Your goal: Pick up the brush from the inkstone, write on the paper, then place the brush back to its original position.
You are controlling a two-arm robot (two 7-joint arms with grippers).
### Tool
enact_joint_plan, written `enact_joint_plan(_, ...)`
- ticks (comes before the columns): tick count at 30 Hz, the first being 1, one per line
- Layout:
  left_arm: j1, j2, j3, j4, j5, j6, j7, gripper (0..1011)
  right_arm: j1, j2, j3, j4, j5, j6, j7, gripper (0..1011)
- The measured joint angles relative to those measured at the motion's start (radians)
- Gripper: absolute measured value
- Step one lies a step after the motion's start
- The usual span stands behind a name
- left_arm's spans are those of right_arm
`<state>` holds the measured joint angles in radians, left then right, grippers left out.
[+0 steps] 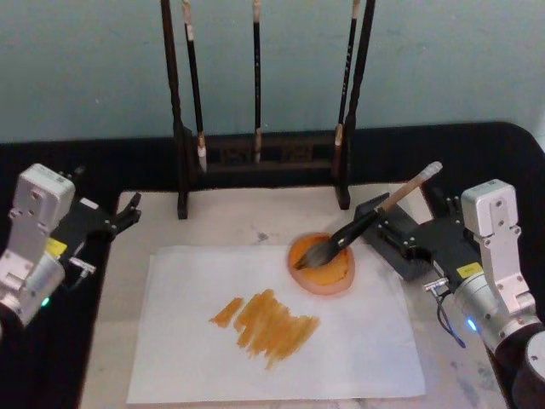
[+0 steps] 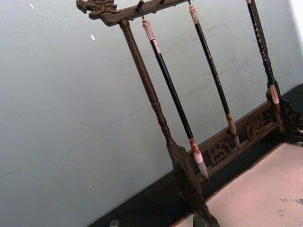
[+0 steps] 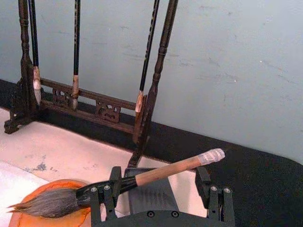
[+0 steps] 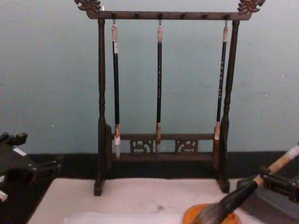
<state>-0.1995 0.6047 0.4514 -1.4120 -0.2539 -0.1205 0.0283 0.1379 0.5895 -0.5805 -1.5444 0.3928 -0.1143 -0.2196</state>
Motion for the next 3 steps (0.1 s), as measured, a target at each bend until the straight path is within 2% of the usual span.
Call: enact_joint_plan(3,0.000,0.000,0.000,0.000,0.000,0.000,0.000,1010,0.000,0.000,0.000,0.000,0.000,0.000,0.000,1000)
